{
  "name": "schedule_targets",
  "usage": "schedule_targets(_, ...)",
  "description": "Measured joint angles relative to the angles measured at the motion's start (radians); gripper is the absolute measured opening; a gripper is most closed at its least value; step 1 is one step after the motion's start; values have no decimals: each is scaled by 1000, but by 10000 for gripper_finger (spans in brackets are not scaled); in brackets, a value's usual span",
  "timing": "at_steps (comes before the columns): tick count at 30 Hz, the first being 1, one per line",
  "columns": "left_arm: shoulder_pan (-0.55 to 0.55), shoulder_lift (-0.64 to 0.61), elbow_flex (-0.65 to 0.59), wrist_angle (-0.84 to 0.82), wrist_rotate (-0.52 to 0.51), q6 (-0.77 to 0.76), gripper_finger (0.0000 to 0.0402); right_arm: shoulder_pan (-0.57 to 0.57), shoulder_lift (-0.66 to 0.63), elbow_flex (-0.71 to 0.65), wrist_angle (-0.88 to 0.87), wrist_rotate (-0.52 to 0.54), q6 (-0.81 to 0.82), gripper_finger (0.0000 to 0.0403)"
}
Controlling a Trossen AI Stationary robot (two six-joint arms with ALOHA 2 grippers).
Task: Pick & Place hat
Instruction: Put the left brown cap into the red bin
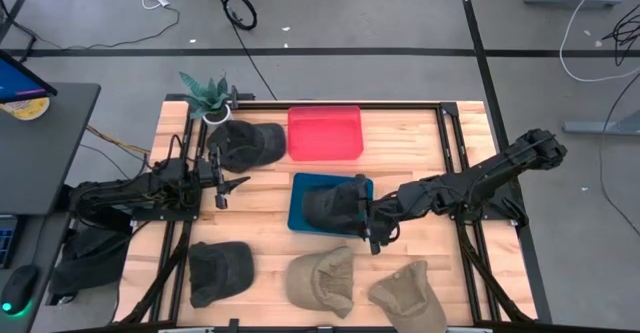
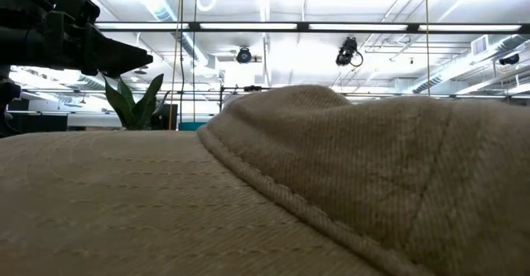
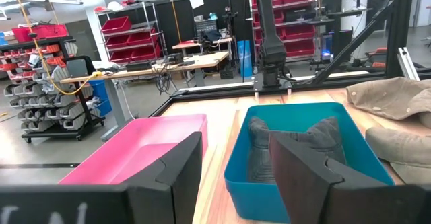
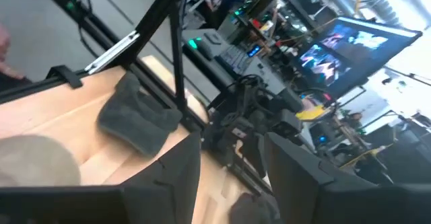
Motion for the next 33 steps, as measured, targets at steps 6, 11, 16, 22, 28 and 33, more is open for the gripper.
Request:
schedule_targets(6, 0, 0, 0, 0, 0, 0, 177, -3, 0, 0, -23, 40, 44, 169)
schedule_targets(11, 0, 0, 0, 0, 0, 0, 177, 22, 27, 16, -44, 117, 28, 169)
schedule_targets(16, 0, 0, 0, 1, 0, 0, 177, 51, 106, 144, -154, 180, 40, 169)
schedule_targets(22, 0, 0, 0, 1, 0, 0, 177, 74, 229, 298, -365, 200, 57, 169)
schedule_targets(28, 0, 0, 0, 2, 0, 0, 177, 90, 351, 366, -401, 114, 70, 169)
schedule_targets(33, 0, 0, 0, 0, 0, 0, 177, 122, 441, 367, -436, 53, 69, 169)
